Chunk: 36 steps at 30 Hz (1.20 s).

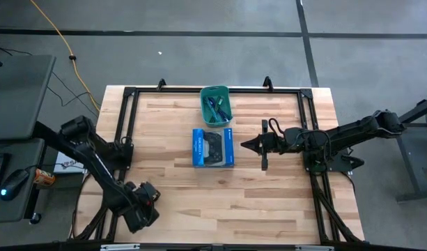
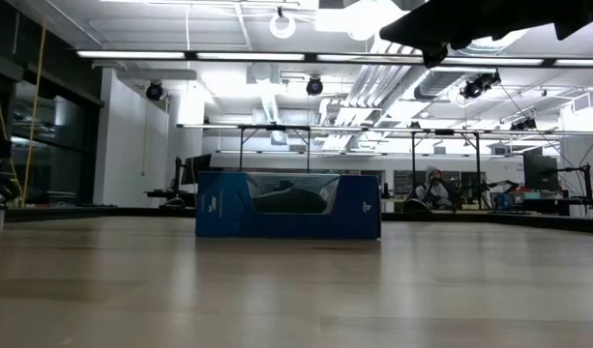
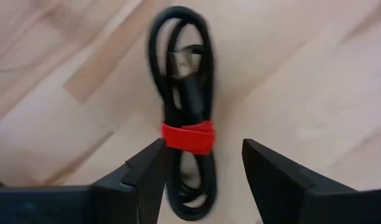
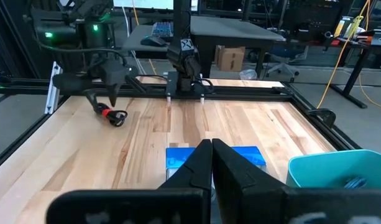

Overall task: Pick and place USB-C Cables
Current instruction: Put the black charger cable into the light blue bin

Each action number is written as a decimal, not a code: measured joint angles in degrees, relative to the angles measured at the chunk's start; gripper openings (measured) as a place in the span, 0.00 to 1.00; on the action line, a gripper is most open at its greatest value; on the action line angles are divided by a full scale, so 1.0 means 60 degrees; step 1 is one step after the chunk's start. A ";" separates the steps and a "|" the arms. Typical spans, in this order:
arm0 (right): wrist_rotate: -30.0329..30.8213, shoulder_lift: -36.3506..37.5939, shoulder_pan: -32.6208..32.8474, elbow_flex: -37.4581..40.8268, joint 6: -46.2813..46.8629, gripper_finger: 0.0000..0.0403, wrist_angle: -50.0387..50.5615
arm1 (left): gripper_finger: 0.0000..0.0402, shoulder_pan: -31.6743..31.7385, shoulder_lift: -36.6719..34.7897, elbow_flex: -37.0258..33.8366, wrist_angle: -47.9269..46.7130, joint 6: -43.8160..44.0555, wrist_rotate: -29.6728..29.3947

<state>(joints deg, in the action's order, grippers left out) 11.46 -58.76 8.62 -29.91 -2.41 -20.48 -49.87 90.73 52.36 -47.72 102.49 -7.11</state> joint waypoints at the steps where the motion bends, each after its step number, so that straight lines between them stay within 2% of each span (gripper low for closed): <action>1: 0.0000 0.0000 0.0000 0.0002 0.0022 0.00 0.0020 | 0.47 0.0000 0.0061 0.0000 -0.0111 0.0042 0.0001; 15: -0.0004 0.0000 0.0000 0.0003 0.0149 0.00 0.0126 | 0.47 0.0004 0.1395 0.0040 -0.0043 -0.0302 0.0231; 23: 0.0000 0.0000 -0.0002 0.0002 0.0155 0.00 0.0127 | 0.45 0.0004 0.1412 0.0022 0.0067 -0.0515 0.0215; 27: 0.0000 0.0000 0.0000 0.0000 0.0178 0.00 0.0129 | 0.35 0.0004 0.1423 0.0022 0.0106 -0.0640 0.0215; 33: 0.0003 0.0000 0.0000 0.0004 0.0189 0.00 0.0127 | 0.08 -0.0004 0.1423 0.0040 0.0099 -0.1401 -0.0017; 36: 0.0004 0.0003 0.0000 0.0002 0.0343 0.00 0.0135 | 0.03 -0.0004 0.1434 0.0108 0.0048 -0.1718 -0.0108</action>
<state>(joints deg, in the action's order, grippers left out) 11.49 -58.74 8.62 -29.90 -0.35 -19.67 -49.89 99.33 53.01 -47.43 92.18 -7.76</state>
